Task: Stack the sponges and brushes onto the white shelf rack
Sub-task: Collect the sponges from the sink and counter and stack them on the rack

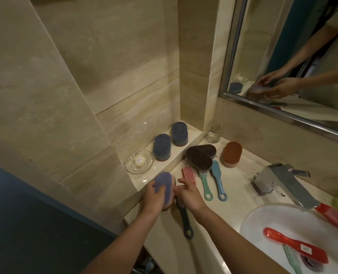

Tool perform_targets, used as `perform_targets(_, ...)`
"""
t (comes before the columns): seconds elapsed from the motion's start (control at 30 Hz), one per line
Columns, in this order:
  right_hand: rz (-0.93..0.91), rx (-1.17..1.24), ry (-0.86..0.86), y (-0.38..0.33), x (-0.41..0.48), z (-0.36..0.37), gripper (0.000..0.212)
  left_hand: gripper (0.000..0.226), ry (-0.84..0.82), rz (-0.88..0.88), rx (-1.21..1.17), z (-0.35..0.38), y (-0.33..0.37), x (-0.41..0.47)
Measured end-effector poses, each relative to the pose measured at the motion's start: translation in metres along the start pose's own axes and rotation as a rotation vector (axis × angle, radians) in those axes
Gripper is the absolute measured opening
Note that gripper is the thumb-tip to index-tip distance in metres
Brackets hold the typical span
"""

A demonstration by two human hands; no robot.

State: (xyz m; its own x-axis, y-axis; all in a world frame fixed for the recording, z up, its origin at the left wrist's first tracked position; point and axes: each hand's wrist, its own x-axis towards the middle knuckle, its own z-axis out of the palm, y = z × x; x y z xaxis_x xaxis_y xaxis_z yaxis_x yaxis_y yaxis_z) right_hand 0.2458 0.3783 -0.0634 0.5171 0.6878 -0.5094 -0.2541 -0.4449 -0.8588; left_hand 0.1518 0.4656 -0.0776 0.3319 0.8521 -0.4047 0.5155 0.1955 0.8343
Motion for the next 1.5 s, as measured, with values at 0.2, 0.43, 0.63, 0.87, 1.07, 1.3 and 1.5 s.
perform_targets(0.2,-0.112,0.35,0.092,-0.03,-0.003,-0.033,0.036,0.052,-0.129,-0.021,-0.163,0.025,0.027,-0.002)
perform_targets(0.43,-0.262,0.222,0.259,-0.044,0.018,-0.068,0.028,0.024,-0.091,0.107,-0.274,0.045,0.055,0.007)
perform_targets(0.63,-0.322,-0.374,0.449,-0.041,0.051,-0.093,0.045,0.012,-0.077,0.107,-0.283,0.049,0.063,0.021)
perform_targets(0.87,-0.205,-0.754,0.411,-0.034,0.08,-0.096,0.063,0.01,-0.068,0.102,-0.224,0.052,0.067,0.032)
perform_targets(1.07,-0.2,-0.821,0.44,-0.024,0.083,-0.094,0.061,0.009,-0.079,0.12,-0.213,0.052,0.068,0.031)
perform_targets(1.3,-0.224,-0.837,0.451,-0.025,0.08,-0.091,0.06,0.012,-0.08,0.056,-0.214,0.05,0.065,0.027)
perform_targets(1.5,-0.254,-0.74,0.373,-0.022,0.071,-0.088,0.034,0.025,-0.089,0.017,-0.239,0.045,0.064,0.022)
